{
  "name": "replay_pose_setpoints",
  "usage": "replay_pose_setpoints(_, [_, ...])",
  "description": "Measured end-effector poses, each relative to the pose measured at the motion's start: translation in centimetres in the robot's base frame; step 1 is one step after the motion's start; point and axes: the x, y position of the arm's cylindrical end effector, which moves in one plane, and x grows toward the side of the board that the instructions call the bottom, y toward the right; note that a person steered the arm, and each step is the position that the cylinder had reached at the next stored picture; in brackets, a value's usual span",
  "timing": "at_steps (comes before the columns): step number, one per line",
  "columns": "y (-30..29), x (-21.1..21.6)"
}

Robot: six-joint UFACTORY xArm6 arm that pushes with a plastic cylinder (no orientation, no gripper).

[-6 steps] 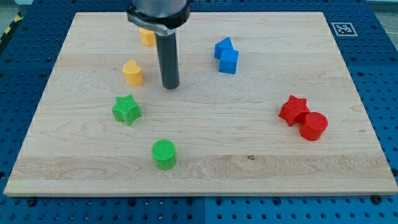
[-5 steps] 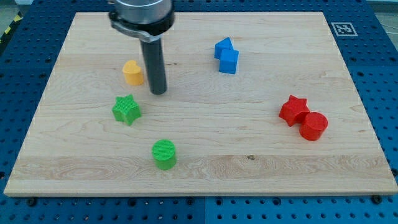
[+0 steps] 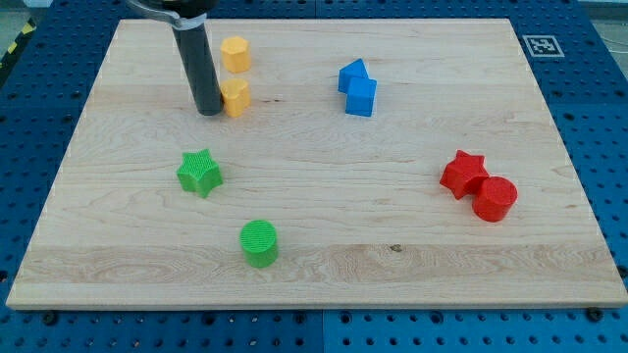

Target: Slide the yellow heart to the bottom side of the yellow hexagon

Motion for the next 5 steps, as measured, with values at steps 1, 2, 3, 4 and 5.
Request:
replay_pose_setpoints(1, [0.1,2.1])
replay_pose_setpoints(2, [1.7,2.2])
replay_pose_setpoints(3, [2.9,2.2])
replay_pose_setpoints(4, [3.0,0.6])
replay_pose_setpoints(5, [3.0,-0.8])
